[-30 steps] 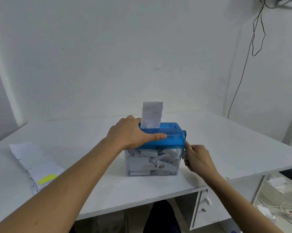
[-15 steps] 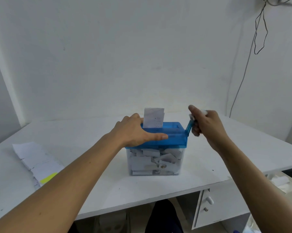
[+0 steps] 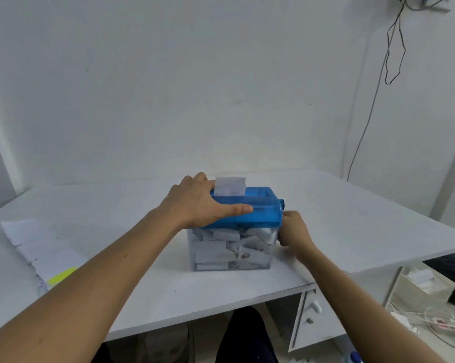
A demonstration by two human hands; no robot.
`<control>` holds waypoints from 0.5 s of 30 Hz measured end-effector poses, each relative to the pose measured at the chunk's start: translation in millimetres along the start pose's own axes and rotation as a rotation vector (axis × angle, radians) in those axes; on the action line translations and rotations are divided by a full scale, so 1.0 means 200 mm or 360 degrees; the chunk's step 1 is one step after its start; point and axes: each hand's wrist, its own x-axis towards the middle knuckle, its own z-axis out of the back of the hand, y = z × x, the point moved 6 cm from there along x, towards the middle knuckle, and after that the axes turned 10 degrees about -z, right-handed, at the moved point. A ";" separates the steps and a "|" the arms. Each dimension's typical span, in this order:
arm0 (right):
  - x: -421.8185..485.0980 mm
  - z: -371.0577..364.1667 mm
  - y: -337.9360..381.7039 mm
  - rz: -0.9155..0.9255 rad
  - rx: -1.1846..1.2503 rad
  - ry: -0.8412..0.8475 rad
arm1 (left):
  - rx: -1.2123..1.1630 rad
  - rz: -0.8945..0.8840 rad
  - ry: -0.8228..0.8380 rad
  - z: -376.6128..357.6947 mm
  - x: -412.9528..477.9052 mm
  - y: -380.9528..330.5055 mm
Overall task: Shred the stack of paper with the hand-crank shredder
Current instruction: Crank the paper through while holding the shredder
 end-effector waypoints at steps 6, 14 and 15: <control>-0.23 0.06 -0.05 0.0032 0.0157 0.0049 | 0.0074 0.0026 0.0032 0.00 0.00 0.01; -0.50 0.32 0.23 0.0534 0.0469 0.0396 | 0.0032 -0.0012 0.0058 -0.02 0.03 0.04; -0.48 0.33 0.27 0.0558 0.0470 0.0362 | 0.0025 -0.0022 0.0059 -0.02 0.03 0.04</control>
